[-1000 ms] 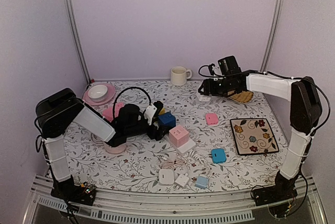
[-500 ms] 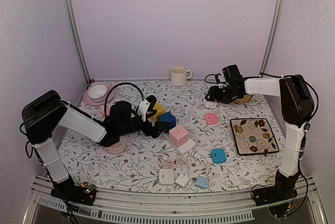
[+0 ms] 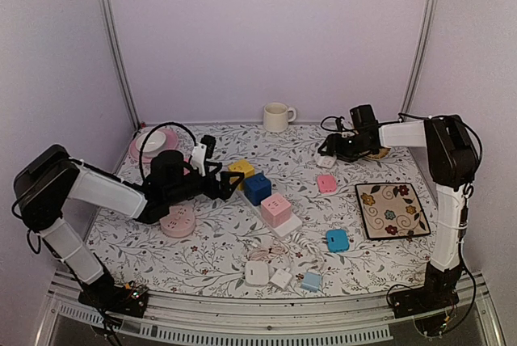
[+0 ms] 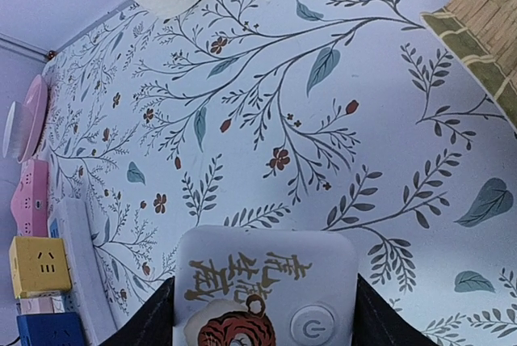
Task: Pull the plug off the socket
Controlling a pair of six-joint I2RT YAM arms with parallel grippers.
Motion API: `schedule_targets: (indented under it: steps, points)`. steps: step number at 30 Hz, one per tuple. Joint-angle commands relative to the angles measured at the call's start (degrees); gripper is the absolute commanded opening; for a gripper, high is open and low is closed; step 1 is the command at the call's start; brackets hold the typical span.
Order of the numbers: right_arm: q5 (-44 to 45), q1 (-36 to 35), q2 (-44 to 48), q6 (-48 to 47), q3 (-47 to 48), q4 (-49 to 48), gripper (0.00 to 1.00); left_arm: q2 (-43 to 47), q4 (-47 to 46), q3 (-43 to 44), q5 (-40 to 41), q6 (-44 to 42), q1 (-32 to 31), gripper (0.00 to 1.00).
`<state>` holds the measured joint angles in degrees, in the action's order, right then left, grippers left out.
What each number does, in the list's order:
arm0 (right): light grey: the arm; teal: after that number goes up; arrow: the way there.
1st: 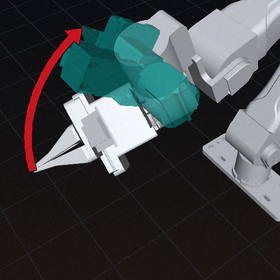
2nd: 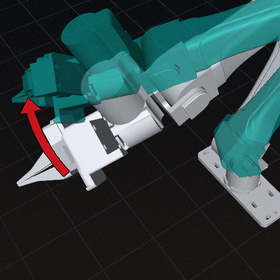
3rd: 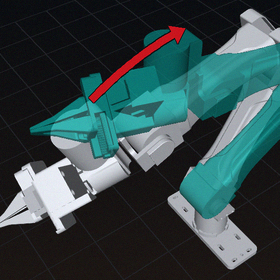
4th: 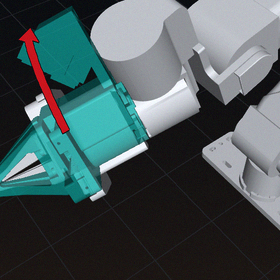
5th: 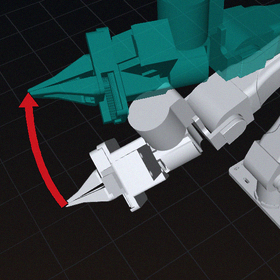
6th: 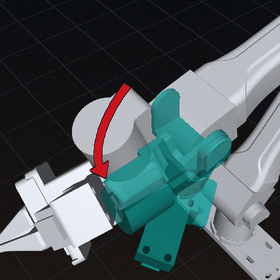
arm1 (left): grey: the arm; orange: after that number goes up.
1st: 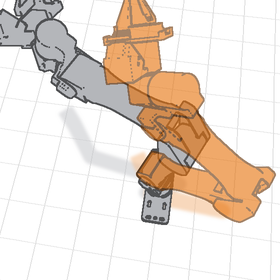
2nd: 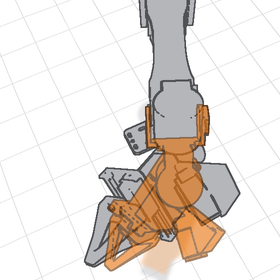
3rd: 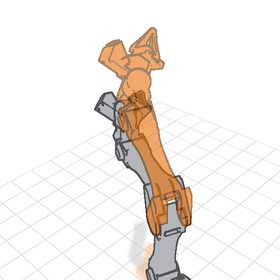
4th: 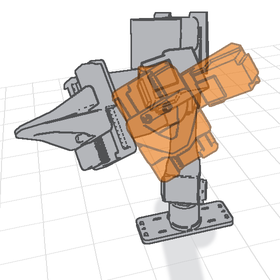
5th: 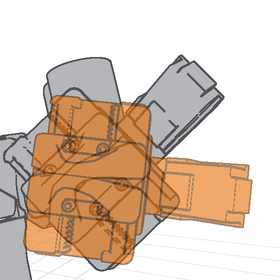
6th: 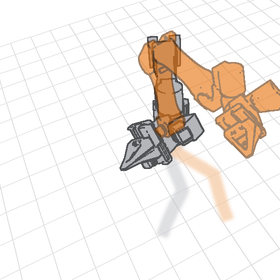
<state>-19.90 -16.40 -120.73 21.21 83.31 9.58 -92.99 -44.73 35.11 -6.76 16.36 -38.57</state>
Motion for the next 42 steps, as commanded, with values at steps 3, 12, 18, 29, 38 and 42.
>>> schedule_targets:
  steps: [3, 12, 18, 29, 38, 42]
  points:
    - [0.4, 1.1, 0.1, 0.7, -1.7, -0.9, 0.72, 3.1, -2.4, -2.5, -1.0, 2.8, 1.0, 0.97]
    - [5.4, 1.3, 4.8, 0.4, -5.3, -0.2, 0.89, 5.5, 2.3, -1.2, -1.7, 4.0, 1.6, 0.97]
    - [9.3, 1.2, 8.9, 0.2, -8.1, 1.3, 0.89, 5.8, 3.5, -1.0, -4.5, 4.3, 2.1, 0.97]
    - [16.3, -7.2, 18.5, -1.1, -13.5, 3.9, 0.92, 1.7, 9.4, 1.4, -3.6, 13.0, 3.0, 0.94]
    - [20.4, -21.0, 22.9, -1.9, -16.6, 7.1, 0.95, -1.2, 18.1, 5.3, -3.3, 19.2, 3.1, 0.90]
    - [21.4, -25.9, 23.8, -1.5, -16.8, 8.5, 0.96, -1.3, 20.7, 6.5, -2.1, 19.6, 2.0, 0.91]
